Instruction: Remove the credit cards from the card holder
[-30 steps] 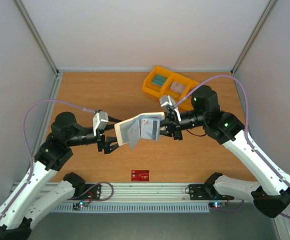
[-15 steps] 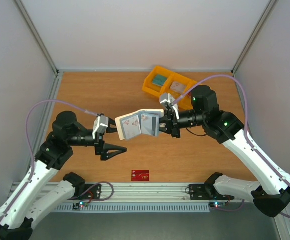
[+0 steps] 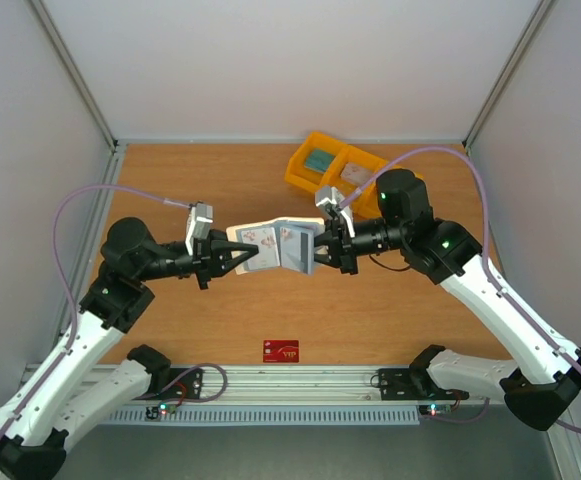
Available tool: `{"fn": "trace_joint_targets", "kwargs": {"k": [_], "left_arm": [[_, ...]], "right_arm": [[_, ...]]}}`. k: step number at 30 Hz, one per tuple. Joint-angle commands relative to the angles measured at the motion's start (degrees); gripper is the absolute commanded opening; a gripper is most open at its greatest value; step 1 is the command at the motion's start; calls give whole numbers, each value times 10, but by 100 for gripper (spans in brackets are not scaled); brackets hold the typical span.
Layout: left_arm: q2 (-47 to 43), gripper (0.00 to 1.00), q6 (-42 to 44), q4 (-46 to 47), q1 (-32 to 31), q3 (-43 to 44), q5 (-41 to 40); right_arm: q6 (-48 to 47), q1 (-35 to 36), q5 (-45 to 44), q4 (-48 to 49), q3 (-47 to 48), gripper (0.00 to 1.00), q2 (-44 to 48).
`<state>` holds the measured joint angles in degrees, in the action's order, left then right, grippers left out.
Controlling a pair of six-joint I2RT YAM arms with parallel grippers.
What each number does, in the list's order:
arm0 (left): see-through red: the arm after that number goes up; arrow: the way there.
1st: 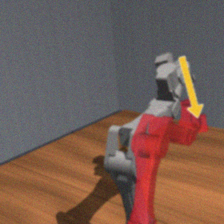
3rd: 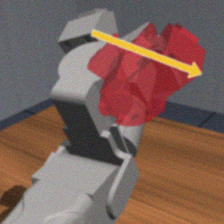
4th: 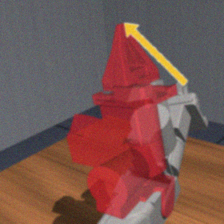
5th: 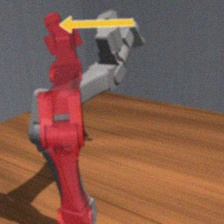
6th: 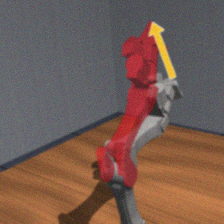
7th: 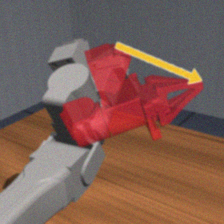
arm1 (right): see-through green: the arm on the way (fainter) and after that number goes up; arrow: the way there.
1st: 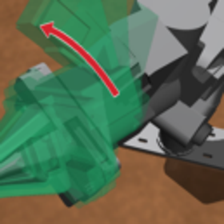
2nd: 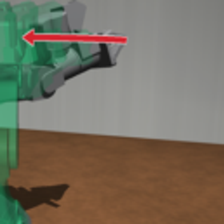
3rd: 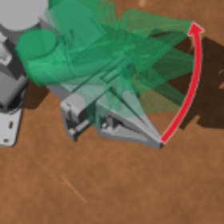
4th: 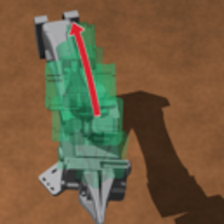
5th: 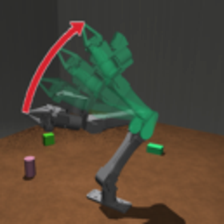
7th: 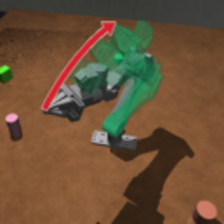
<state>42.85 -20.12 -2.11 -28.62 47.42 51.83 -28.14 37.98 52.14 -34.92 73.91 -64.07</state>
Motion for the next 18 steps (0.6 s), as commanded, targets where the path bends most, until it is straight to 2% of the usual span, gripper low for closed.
{"fn": "trace_joint_targets", "kwargs": {"k": [1, 3, 4, 5, 7, 9, 10, 11, 12, 14, 16, 18], "left_arm": [[-10, 0, -18, 41, -2, -7, -10], [-16, 0, -21, 29, -2, -9, -8], [-19, 0, -24, 24, -2, -8, -15], [-21, 0, -26, 2, -1, -8, -29], [-26, 0, -38, -20, 2, -10, -60], [-29, 0, -46, -36, 5, -19, -86], [-32, 0, -48, -43, 6, -23, -97], [-34, 0, -47, -47, 6, -27, -103], [-36, 0, -46, -46, 6, -32, -105], [-39, 0, -44, -35, 6, -40, -100], [-41, 0, -49, -24, 6, -47, -96], [-41, 0, -49, -20, 6, -49, -97]], "right_arm": [[-11, 1, 31, 18, 12, 1, 9], [-15, -9, 23, 17, 4, 3, 13], [-11, -20, 15, 17, -1, 10, 14], [1, -34, -5, 16, -7, 22, 16], [26, -72, -69, 2, -13, 39, 20], [58, -121, -153, -25, -12, 47, 29], [79, -149, -217, -46, -11, 48, 33], [95, -182, -243, -61, -9, 48, 38], [110, -223, -251, -70, -7, 48, 44], [126, -246, -254, -65, -7, 47, 62], [138, -246, -209, -24, -12, 44, 80], [167, -237, -119, 49, -24, 35, 94]]}}
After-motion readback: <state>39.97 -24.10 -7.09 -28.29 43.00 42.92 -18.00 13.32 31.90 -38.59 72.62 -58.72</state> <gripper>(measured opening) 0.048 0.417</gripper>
